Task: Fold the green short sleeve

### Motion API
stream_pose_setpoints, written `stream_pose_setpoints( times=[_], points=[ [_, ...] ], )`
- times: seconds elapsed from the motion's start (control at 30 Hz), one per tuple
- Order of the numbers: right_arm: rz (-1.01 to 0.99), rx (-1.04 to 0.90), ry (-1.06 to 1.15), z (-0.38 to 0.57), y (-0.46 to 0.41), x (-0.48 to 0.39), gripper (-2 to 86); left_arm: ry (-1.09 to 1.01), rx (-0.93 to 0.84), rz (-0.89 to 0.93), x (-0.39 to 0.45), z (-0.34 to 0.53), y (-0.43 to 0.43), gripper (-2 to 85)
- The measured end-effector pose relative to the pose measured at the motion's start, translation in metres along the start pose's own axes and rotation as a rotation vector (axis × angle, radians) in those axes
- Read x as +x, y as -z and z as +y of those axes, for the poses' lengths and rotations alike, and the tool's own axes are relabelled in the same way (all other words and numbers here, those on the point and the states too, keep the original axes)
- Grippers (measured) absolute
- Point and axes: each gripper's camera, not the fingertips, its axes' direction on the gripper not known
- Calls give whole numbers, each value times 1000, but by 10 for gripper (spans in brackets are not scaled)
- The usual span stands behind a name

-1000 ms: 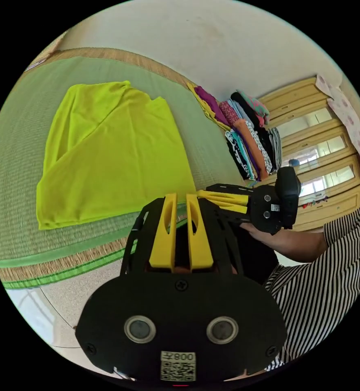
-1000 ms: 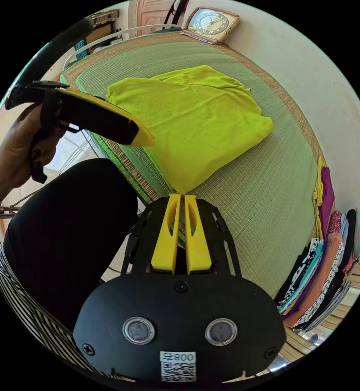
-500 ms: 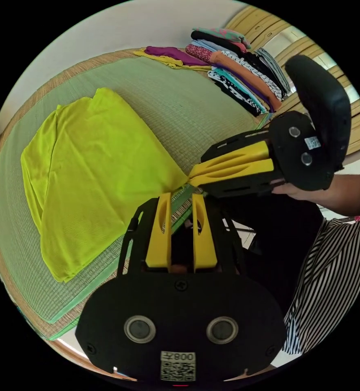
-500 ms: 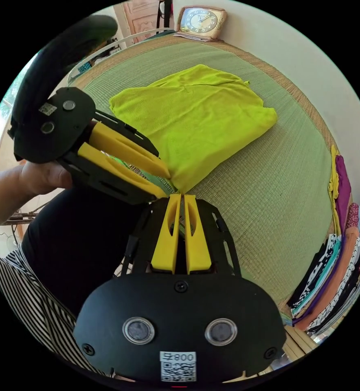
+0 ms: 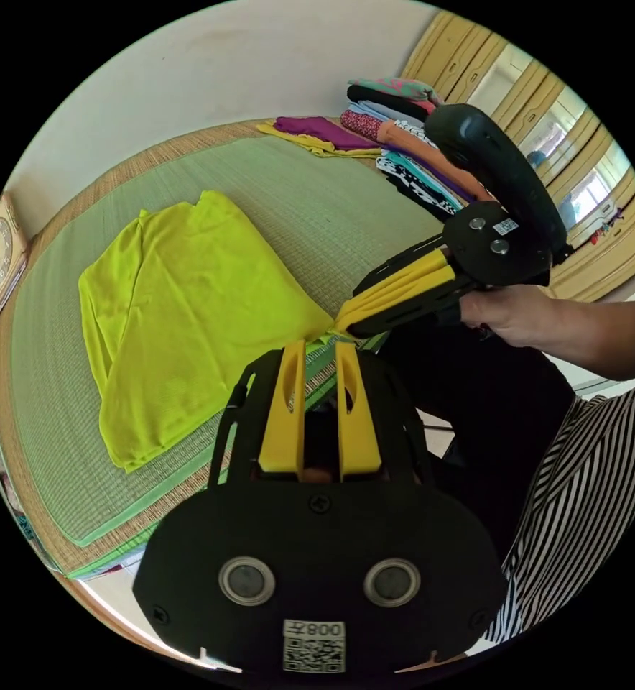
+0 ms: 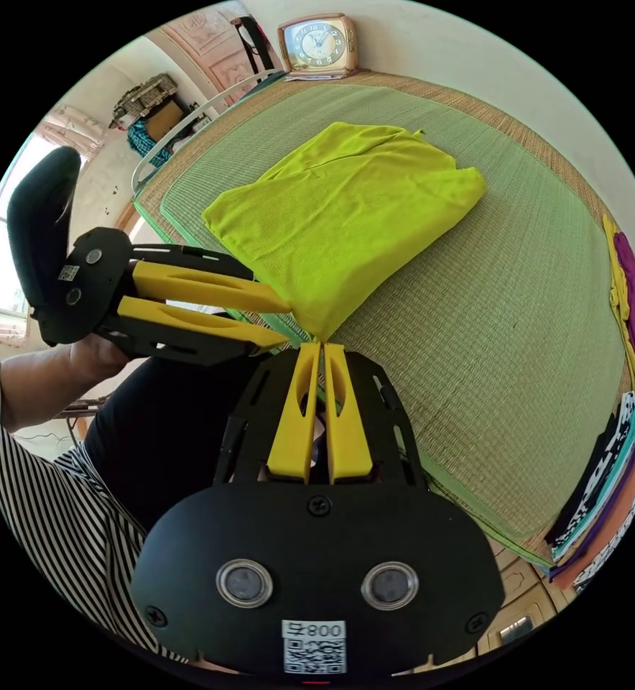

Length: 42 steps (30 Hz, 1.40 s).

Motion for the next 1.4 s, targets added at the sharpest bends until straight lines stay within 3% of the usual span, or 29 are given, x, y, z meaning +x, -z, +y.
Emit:
stream_pose_setpoints(
  times=[0.23, 0.5, 0.6, 0.83, 0.93, 1.4],
  points=[
    [-51, 11, 1, 5, 45, 31, 5, -77, -44, -117, 31, -2, -19, 79],
    [-123, 11, -12, 17, 89, 76, 9, -64, -35, -163, 42, 6, -22, 23],
    [-246, 45, -91, 32, 111, 117, 20, -30, -18, -141, 38, 12, -17, 14],
    [-825, 188, -391, 67, 121, 238, 79, 10, 19, -117, 29, 23, -2, 10],
    [-943, 195, -460, 74, 117, 263, 81, 17, 25, -117, 23, 29, 4, 9],
    [-1120, 178, -621, 110, 136, 325, 89, 75, 78, -60, -34, 54, 44, 7]
  ],
)
